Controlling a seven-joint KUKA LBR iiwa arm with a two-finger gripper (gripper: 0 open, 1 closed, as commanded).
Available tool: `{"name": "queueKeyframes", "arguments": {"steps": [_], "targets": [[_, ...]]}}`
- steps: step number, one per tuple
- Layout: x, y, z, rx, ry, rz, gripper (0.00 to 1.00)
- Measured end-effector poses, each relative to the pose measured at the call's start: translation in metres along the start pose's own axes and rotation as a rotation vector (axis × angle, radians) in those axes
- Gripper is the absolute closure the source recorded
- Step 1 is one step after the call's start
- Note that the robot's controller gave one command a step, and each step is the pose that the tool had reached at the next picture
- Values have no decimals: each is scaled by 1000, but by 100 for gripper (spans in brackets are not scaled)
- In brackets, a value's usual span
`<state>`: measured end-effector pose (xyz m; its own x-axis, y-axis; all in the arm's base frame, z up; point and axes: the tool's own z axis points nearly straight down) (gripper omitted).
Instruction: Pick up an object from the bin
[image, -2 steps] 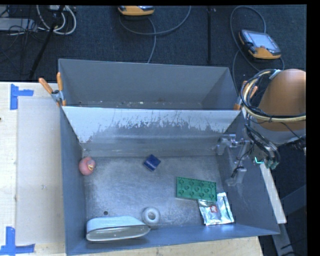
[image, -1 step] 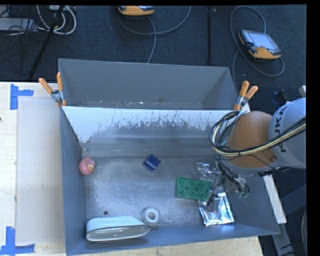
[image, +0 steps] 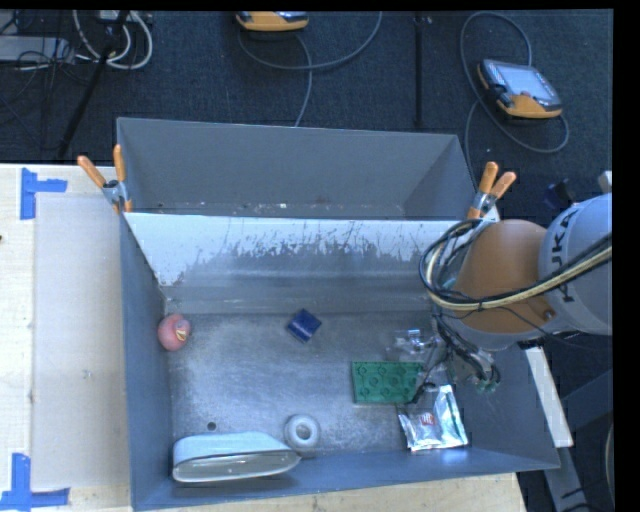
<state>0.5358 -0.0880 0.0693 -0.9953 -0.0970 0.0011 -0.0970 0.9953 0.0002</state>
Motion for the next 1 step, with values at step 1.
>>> {"name": "queueKeyframes", "arguments": {"steps": [1], "targets": [[-2, -1, -106, 2, -8, -24, 100]]}}
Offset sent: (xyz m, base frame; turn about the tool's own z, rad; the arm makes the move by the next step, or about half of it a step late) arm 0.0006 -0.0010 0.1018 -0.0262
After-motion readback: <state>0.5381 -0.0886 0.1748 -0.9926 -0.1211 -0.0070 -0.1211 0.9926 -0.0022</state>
